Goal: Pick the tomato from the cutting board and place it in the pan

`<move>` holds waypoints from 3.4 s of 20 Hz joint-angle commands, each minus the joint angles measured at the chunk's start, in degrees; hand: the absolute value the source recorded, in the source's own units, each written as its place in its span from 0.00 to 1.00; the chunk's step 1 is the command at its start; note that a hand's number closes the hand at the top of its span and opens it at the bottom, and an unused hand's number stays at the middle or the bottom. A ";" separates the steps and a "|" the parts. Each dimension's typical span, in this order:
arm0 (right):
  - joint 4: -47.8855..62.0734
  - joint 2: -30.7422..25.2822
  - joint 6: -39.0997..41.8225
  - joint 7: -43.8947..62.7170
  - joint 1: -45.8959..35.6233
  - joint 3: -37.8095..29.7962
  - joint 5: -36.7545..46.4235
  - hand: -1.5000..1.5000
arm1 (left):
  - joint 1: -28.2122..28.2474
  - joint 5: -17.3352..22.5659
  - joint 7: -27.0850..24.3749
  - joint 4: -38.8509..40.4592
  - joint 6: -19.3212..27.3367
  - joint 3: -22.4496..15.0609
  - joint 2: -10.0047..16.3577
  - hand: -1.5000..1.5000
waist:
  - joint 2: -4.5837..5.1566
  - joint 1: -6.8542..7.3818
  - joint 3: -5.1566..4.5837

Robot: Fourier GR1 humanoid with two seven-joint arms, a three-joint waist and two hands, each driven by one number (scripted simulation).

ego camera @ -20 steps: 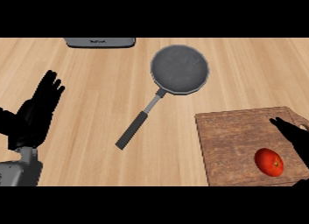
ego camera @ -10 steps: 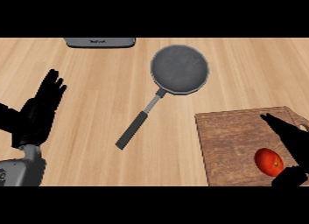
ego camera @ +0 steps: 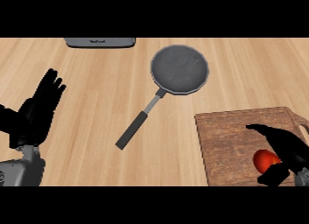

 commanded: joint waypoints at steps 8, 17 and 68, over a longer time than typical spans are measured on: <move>9.17 -0.17 -7.36 -12.89 -2.38 -1.76 3.31 1.00 | 0.52 -0.39 -3.28 3.16 -2.33 1.63 -1.40 0.50 | 0.10 -0.02 0.12; 1.23 16.21 -8.50 12.55 -10.79 3.60 10.53 1.00 | -2.37 -0.39 0.62 1.18 -2.80 1.37 -0.31 0.50 | 0.38 2.46 -0.10; 58.89 21.03 -50.14 52.70 -61.99 -9.20 40.12 1.00 | -4.13 -2.30 -1.09 2.70 -1.33 -0.33 -3.11 0.50 | 1.52 3.52 0.16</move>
